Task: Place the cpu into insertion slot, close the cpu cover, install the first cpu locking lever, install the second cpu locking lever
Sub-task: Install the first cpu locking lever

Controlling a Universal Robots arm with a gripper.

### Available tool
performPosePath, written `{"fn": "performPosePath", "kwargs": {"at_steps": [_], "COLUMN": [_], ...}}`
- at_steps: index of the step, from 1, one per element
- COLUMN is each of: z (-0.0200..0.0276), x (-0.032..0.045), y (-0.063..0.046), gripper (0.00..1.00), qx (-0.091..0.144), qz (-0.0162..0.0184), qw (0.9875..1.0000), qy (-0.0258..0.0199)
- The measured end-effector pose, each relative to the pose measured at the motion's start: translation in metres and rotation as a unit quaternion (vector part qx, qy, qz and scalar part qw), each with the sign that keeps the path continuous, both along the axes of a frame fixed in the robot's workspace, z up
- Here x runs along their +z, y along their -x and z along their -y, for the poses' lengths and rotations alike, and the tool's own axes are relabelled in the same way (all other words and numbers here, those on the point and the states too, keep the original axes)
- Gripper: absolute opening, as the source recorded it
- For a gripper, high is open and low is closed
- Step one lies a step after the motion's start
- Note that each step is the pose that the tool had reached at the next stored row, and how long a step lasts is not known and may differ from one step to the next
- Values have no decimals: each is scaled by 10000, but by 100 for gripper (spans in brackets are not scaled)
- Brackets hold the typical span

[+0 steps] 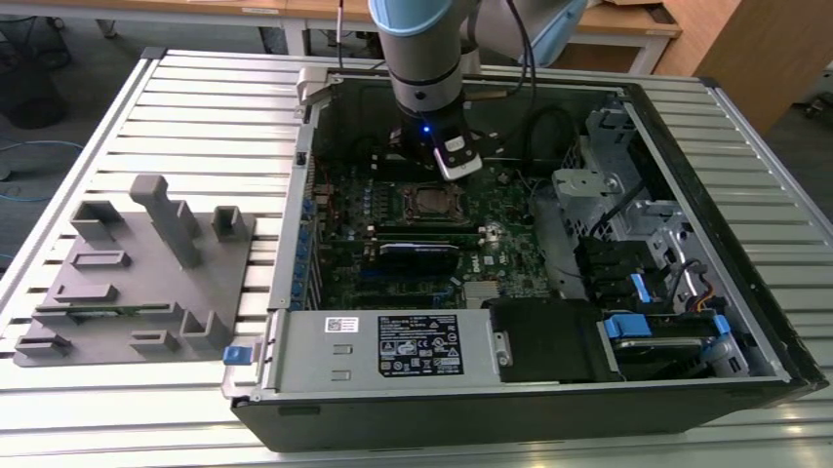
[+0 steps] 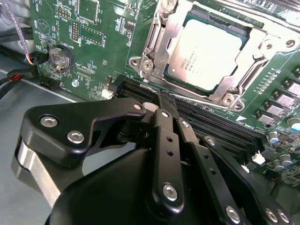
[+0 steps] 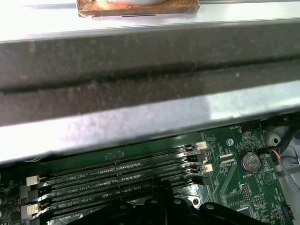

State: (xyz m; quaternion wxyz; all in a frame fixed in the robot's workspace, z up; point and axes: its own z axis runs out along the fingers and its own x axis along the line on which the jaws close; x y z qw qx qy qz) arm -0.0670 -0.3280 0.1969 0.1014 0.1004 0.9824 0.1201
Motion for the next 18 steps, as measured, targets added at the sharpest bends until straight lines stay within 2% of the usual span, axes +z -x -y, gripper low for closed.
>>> {"fn": "performPosePath", "kwargs": {"at_steps": [8, 18], "z": [-11, -21], "x": [-8, -9], "y": [0, 0], "gripper": [10, 10], "qx": [-123, -131], "qz": [2, 2], "qw": [9999, 9999], "qy": [1, 1]}}
